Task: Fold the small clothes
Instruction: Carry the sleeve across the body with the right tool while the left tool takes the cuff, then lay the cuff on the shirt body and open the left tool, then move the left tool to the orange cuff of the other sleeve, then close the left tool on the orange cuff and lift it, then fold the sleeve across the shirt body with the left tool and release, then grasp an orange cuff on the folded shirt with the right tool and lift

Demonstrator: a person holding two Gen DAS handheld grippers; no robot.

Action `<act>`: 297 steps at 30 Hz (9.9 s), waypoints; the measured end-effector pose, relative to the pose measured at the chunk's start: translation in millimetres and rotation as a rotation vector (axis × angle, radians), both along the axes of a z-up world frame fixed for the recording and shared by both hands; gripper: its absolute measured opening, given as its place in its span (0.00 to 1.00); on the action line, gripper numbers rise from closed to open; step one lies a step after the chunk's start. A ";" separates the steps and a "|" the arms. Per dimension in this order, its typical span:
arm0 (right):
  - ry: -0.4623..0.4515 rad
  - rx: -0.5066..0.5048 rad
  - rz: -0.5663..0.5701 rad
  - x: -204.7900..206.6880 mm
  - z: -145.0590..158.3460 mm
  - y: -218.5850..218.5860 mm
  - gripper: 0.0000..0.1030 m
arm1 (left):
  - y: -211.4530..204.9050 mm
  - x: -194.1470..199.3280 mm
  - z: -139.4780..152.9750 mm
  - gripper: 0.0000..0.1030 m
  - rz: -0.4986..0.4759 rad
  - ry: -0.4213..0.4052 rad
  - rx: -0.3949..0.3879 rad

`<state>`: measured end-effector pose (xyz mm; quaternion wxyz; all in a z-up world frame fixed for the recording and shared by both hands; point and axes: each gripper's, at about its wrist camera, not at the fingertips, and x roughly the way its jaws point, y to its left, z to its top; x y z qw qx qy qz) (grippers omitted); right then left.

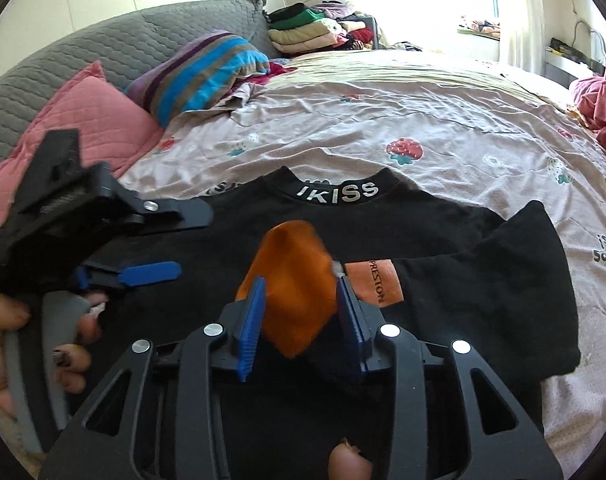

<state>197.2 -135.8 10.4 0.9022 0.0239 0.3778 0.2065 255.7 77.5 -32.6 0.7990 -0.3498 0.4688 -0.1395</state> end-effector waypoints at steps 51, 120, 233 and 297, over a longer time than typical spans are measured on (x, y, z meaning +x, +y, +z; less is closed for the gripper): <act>0.022 -0.025 -0.242 -9.7 1.8 -92.4 0.47 | -3.1 -28.8 50.4 0.14 0.039 -0.229 0.163; -0.032 -0.046 -0.170 -2.2 20.2 -27.7 0.96 | 55.9 -74.0 51.4 0.91 0.324 -0.162 0.391; 0.054 0.024 -0.029 -11.8 15.3 38.3 0.96 | 175.4 -144.0 79.4 0.08 0.678 -0.324 0.243; 0.198 0.098 -0.137 -16.3 -10.2 -72.4 0.96 | -26.0 -85.6 50.7 0.76 0.051 -0.304 0.436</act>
